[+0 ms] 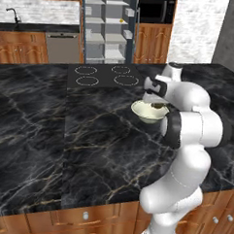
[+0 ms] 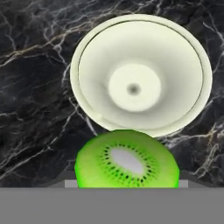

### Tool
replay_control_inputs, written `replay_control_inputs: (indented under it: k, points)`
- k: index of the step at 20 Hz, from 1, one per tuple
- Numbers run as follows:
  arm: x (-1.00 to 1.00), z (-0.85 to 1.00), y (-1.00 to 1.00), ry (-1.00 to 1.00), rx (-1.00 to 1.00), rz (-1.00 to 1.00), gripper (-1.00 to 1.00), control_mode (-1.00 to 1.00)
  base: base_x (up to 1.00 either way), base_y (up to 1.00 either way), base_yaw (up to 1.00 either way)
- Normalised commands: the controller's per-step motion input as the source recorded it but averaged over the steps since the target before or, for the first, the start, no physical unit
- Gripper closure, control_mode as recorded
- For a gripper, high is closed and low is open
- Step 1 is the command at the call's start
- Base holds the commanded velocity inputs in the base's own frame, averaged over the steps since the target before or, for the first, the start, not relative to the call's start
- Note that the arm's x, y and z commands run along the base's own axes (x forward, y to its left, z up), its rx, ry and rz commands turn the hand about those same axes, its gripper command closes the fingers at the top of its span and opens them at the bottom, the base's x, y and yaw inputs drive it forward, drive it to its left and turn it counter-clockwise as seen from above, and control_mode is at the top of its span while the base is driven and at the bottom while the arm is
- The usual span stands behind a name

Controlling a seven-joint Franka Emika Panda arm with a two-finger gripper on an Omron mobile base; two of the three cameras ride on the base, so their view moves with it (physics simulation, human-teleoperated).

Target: Retrieve the kiwi and mango from the fridge and place them into the bowl on the dining table.

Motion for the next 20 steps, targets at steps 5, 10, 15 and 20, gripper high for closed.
replay_control_inputs:
  k: [5,10,15,20]
  points:
    - [0.43,-0.36,-0.08,0.07,0.00,0.05,1.00,-1.00,0.00,0.00,0.00]
    - [0.50,-0.29,-0.15,0.04,0.00,0.03,1.00,-1.00,0.00,0.00,0.00]
    - [0.46,-0.27,-0.07,0.05,0.00,0.03,1.00,-1.00,0.00,0.00,0.00]
    - [0.38,-0.33,0.00,0.09,0.00,0.02,-1.00,-1.00,0.00,0.00,0.00]
